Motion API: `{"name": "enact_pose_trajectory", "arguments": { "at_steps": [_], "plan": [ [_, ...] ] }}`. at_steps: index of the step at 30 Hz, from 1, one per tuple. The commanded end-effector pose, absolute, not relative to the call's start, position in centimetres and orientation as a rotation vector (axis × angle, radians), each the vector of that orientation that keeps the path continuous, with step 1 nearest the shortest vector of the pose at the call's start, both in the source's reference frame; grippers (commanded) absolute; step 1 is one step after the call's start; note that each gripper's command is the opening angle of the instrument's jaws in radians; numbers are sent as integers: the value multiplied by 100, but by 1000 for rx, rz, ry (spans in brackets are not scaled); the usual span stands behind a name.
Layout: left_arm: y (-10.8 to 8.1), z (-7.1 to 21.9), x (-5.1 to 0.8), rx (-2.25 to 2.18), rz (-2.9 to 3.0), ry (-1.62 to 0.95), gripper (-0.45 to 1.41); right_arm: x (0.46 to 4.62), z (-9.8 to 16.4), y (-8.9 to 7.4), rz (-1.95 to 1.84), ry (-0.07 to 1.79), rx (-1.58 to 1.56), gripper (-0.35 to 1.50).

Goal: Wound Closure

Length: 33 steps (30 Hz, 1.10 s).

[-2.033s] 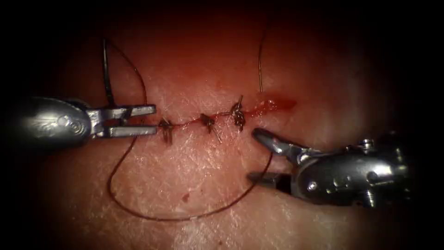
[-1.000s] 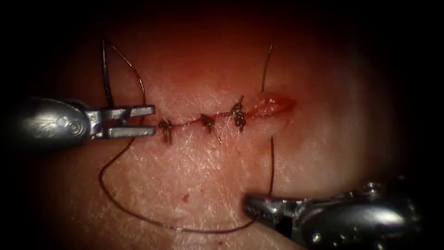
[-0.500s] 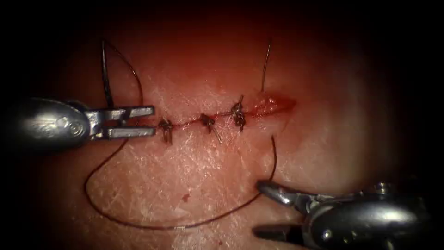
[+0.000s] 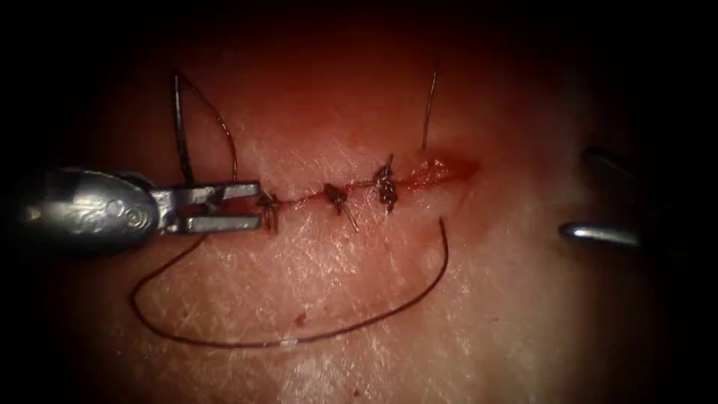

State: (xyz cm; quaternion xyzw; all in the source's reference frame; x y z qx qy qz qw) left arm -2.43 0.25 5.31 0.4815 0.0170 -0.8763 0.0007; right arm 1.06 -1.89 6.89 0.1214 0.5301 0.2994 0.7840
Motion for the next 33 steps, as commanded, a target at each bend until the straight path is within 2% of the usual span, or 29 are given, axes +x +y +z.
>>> {"name": "enact_pose_trajectory", "arguments": {
  "at_steps": [1, 5, 9, 33],
  "plan": [
    [23, 538, -248, 1514, -2749, 56, -45, 126, 711, -183, 673, 1146, 263, 101],
    [23, 537, -247, 1511, -2748, 59, -45, 146, 752, -176, 771, 1157, 322, 101],
    [23, 537, -247, 1511, -2749, 59, -45, 161, 793, -182, 846, 1169, 392, 115],
    [23, 539, -247, 1503, -2749, 63, -45, 198, 829, -155, 866, 1188, 474, 106]
  ]
}}
